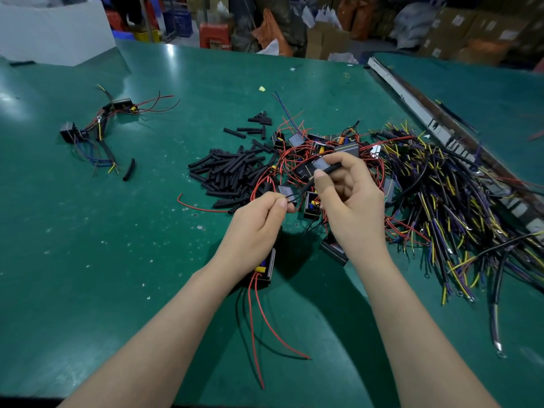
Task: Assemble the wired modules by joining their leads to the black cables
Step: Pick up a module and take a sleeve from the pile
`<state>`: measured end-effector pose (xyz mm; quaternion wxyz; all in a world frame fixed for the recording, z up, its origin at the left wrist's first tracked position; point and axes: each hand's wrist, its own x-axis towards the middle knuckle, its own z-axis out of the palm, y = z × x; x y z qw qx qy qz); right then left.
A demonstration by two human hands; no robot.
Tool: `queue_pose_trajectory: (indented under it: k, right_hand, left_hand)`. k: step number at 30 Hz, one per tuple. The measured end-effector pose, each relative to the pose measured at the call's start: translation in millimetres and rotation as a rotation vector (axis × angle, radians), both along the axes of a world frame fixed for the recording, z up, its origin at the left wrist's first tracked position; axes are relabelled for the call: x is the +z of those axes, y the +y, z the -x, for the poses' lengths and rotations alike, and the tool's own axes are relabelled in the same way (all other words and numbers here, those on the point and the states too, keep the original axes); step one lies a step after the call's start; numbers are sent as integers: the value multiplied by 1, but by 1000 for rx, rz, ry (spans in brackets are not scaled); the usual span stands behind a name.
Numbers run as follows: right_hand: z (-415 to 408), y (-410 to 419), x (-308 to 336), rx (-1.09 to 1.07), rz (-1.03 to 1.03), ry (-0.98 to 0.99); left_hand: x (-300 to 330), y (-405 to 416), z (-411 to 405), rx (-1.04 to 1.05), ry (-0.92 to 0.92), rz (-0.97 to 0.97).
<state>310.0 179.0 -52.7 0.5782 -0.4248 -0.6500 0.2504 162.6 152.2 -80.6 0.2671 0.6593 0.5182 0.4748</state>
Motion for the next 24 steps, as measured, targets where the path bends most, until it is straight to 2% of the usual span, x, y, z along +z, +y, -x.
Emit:
queue_pose_trajectory:
  k: [3,10,18,21,24]
  right_hand:
    - [4,-2,-1,-2,1,-21]
    - [6,-2,3,77,182,151]
    - [9,-5,4,83,142,99]
    - [9,-6,4,64,137,64]
    - [6,-5,6,132,195,97]
  left_hand:
    - [-2,3,1,11,6,-41]
    - [-5,5,4,92,147,-188]
    - [-4,6,2,152,142,-208]
    - [-3,5,3,110,127,-202]
    - [-2,5,4,60,144,-205]
